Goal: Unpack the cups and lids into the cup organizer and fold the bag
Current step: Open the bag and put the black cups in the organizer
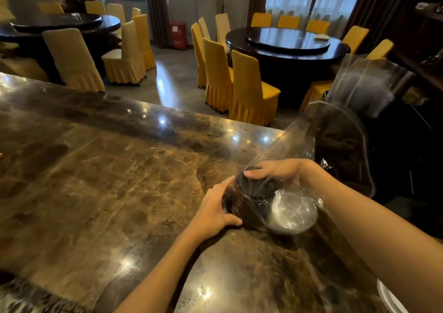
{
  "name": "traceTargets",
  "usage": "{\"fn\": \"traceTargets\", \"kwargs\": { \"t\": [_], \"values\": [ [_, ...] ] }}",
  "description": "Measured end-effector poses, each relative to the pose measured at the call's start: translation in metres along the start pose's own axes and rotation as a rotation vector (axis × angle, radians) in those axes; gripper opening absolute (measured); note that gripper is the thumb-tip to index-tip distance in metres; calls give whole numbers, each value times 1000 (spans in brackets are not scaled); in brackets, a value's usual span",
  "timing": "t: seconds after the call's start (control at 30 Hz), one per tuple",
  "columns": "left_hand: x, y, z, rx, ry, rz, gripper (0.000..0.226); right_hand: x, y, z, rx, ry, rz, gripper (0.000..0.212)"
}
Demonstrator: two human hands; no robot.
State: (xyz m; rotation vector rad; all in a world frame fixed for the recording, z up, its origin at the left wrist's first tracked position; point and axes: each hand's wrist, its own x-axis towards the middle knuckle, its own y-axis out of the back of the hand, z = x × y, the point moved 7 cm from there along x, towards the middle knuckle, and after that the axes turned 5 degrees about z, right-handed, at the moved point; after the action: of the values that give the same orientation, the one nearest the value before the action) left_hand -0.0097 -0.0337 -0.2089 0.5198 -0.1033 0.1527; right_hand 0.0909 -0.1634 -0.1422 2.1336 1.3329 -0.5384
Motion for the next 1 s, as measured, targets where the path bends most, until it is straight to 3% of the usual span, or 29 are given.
{"fn": "traceTargets", "kwargs": {
  "t": [0.1, 0.17, 0.3, 0.47, 0.6, 0.77, 1.0],
  "values": [
    [5, 10, -11, -139, 145, 100, 108, -7, 19, 7, 219, 49, 136, 57],
    [11, 20, -15, -274, 225, 184, 90, -9, 26, 14, 411, 54, 199, 62],
    [20, 35, -15, -463, 330, 331, 38, -10, 17, 23, 771, 130, 151, 39],
    [21, 21, -14, -812, 514, 388, 9, 0, 8, 20, 915, 225, 119, 43],
    [23, 17, -18, -756, 569, 335, 21, 1, 5, 24, 947, 176, 62, 49],
    [29, 21, -18, -654, 522, 351, 34, 0, 7, 27, 961, 196, 111, 52],
    [32, 22, -25, -667, 496, 373, 61, -1, 11, 22, 849, 282, 204, 75]
  ]
}}
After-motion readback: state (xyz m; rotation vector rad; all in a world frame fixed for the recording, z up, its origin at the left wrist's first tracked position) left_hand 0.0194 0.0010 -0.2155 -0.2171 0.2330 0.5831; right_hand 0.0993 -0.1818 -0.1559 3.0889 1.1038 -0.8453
